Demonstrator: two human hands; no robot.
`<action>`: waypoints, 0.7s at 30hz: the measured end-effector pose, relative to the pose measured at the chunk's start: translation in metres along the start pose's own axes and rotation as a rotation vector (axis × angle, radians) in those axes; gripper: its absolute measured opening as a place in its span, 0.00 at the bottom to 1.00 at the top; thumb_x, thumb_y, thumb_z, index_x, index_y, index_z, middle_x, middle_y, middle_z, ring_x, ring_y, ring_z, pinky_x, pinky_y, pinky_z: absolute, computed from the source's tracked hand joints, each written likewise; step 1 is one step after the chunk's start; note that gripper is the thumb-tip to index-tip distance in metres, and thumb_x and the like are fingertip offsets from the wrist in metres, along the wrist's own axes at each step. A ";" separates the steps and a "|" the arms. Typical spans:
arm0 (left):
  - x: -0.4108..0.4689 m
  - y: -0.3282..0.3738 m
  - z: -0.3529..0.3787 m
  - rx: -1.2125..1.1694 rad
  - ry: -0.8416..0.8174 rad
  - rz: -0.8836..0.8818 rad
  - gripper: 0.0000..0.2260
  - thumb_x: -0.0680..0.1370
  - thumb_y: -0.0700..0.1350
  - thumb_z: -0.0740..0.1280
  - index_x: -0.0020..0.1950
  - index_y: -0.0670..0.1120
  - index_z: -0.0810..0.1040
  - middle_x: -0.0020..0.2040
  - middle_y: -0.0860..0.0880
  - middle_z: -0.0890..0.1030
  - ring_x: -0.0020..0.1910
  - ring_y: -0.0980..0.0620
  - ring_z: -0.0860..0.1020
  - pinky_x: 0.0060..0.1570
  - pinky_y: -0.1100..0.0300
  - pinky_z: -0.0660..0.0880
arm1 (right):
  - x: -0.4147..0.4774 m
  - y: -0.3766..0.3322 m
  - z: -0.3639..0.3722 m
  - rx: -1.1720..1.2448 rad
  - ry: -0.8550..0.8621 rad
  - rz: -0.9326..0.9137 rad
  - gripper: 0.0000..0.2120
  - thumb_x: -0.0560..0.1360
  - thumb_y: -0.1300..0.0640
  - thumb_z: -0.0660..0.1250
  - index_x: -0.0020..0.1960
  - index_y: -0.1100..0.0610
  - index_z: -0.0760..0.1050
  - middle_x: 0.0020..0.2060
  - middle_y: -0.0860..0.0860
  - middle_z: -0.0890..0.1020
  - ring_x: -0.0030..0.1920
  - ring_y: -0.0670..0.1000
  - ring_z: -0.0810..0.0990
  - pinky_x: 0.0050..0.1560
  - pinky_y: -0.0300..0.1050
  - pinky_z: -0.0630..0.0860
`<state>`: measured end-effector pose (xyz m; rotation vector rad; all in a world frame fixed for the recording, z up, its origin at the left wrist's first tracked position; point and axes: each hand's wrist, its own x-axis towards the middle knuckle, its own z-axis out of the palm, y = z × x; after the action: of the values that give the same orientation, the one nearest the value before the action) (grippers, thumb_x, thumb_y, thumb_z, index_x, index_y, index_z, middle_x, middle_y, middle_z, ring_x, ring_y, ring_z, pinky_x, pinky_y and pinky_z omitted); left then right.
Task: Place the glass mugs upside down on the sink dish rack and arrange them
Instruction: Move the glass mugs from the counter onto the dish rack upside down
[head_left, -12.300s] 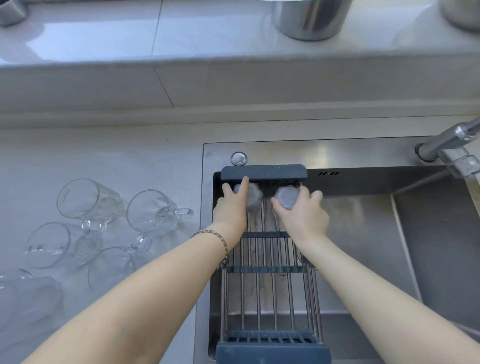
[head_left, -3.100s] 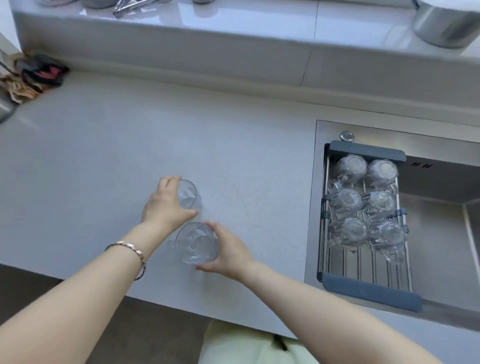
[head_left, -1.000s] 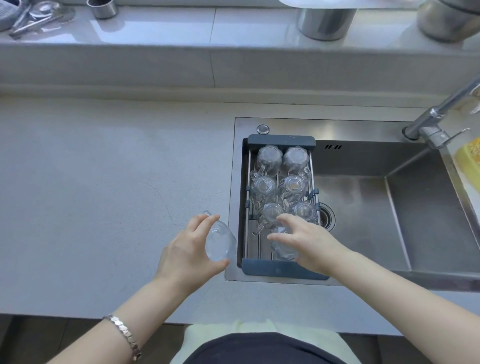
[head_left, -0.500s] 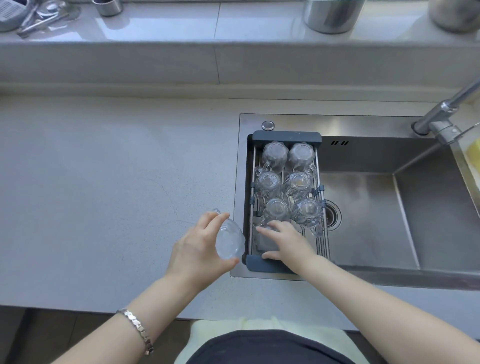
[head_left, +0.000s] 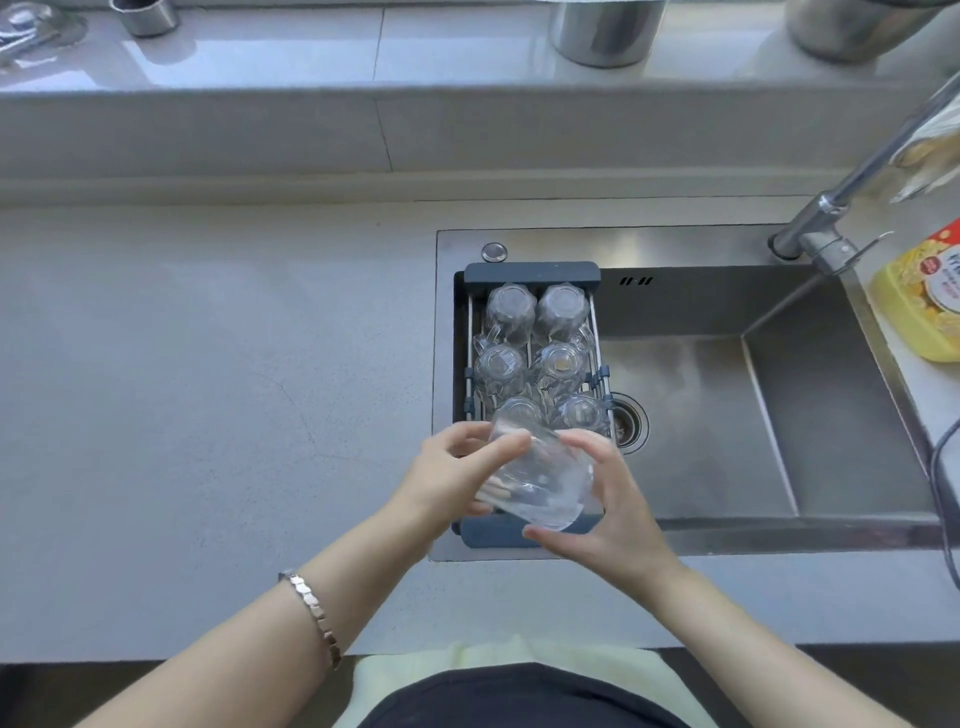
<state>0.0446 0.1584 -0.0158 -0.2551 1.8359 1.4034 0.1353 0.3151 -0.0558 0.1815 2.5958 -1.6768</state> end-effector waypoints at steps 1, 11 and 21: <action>0.005 -0.001 0.009 -0.001 -0.070 -0.028 0.26 0.69 0.60 0.70 0.62 0.48 0.75 0.59 0.51 0.79 0.53 0.48 0.81 0.34 0.63 0.80 | -0.003 0.002 -0.008 -0.016 0.058 -0.004 0.36 0.59 0.48 0.76 0.60 0.32 0.62 0.59 0.33 0.68 0.62 0.35 0.68 0.62 0.25 0.64; 0.056 -0.042 0.023 1.434 -0.104 0.436 0.24 0.77 0.48 0.63 0.72 0.48 0.63 0.72 0.49 0.67 0.68 0.45 0.69 0.64 0.50 0.68 | 0.014 0.022 -0.038 -0.450 -0.062 0.415 0.34 0.61 0.52 0.75 0.65 0.45 0.67 0.58 0.48 0.72 0.57 0.52 0.76 0.53 0.42 0.71; 0.063 -0.056 0.030 1.547 -0.075 0.359 0.25 0.77 0.43 0.64 0.72 0.44 0.61 0.67 0.42 0.68 0.61 0.41 0.72 0.57 0.50 0.71 | 0.043 0.006 -0.010 -0.867 -0.263 0.573 0.31 0.65 0.54 0.71 0.64 0.50 0.62 0.58 0.58 0.67 0.55 0.62 0.75 0.51 0.48 0.74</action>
<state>0.0494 0.1833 -0.1020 0.9117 2.3967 -0.1279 0.0932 0.3296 -0.0612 0.5370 2.4608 -0.3205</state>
